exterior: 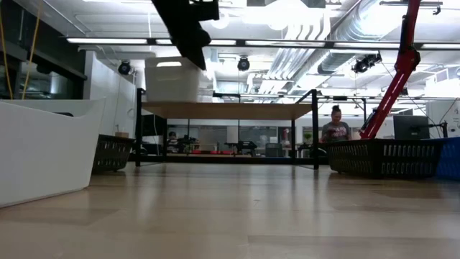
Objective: Stack baskets on shelf by color
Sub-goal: Adjust the bottom white bin on the shelf, then stack the white bin on top of the white bins on the shelf
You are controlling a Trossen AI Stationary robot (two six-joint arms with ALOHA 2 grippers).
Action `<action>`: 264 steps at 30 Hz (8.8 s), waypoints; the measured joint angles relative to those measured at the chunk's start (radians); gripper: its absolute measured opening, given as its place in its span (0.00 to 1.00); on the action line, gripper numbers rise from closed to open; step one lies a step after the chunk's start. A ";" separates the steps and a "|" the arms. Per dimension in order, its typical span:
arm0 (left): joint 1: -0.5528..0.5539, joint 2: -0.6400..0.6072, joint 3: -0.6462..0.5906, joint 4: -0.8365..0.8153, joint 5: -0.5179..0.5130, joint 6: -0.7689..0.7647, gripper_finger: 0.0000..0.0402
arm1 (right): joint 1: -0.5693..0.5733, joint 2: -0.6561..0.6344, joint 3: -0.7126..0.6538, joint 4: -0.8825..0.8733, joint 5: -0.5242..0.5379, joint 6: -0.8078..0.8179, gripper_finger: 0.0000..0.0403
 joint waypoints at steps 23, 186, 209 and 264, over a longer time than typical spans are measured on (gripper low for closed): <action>-0.047 -0.471 0.040 0.024 0.727 -0.261 0.00 | 0.000 0.000 0.000 -0.047 -0.067 -0.018 0.40; 0.496 0.215 1.009 -0.662 0.548 0.774 0.30 | 0.001 0.010 -0.043 -0.067 -0.072 0.054 0.40; 0.481 -0.031 0.953 -0.706 0.626 -0.271 0.40 | 0.000 0.091 -0.043 0.060 -0.069 -0.001 0.40; 0.480 -0.177 0.072 -0.248 0.353 -0.717 0.21 | 0.000 0.069 -0.042 0.038 -0.064 0.007 0.40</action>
